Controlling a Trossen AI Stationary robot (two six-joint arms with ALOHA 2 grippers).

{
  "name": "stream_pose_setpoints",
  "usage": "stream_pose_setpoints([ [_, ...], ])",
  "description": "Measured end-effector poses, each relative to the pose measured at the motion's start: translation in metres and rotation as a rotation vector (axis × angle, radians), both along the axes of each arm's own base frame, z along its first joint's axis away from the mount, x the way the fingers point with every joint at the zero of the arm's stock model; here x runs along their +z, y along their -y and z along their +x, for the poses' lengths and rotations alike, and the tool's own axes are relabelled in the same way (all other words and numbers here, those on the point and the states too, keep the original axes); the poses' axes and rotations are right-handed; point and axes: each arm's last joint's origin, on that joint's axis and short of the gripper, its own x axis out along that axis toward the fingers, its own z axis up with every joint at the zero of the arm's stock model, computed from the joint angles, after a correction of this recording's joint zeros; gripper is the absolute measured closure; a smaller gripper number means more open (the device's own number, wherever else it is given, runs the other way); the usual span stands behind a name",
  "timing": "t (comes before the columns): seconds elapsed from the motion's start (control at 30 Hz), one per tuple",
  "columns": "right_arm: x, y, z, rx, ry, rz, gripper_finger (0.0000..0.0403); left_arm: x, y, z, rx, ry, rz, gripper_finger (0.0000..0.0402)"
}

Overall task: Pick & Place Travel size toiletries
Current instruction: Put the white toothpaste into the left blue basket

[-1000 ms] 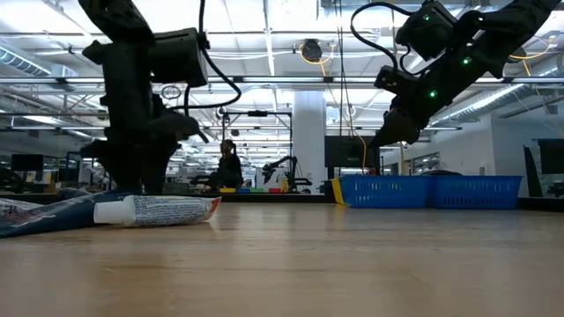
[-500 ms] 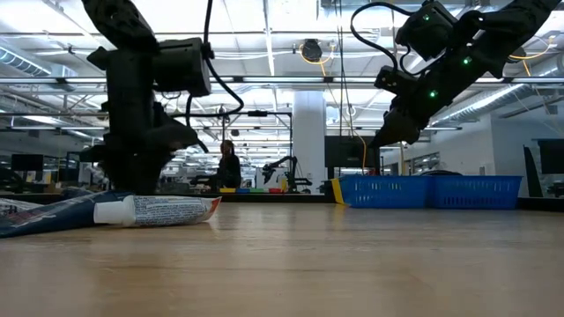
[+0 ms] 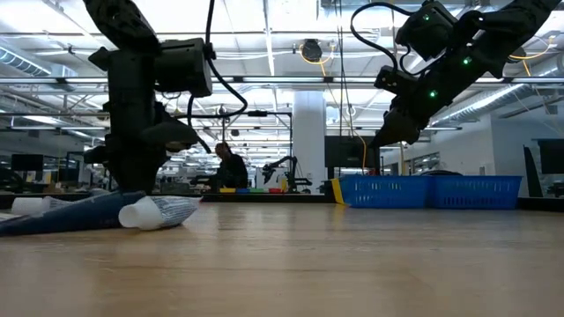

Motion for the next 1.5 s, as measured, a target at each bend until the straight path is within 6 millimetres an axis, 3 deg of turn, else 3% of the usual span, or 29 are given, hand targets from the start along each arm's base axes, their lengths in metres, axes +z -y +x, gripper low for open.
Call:
stream_pose_setpoints([
  [0.37, 0.0, 0.0, 0.0, 0.0, 0.0, 0.0, 0.0289, 0.02, -0.001, 0.016, -0.094, 0.051, 0.022, 0.0401],
  [0.73, 0.0, 0.0, 0.0, 0.0, 0.0, 0.0, 0.0289, 0.022, 0.023, 0.016, -0.153, 0.061, -0.217, 0.0395],
  [1.13, 0.0, 0.0, 0.0, 0.0, 0.001, 0.002, 0.0289, 0.023, 0.061, 0.011, -0.095, -0.001, -0.354, 0.03],
  [1.5, 0.0, 0.0, 0.0, -0.002, 0.005, 0.005, 0.0289, 0.023, 0.078, 0.008, -0.026, -0.036, -0.388, 0.0216],
])
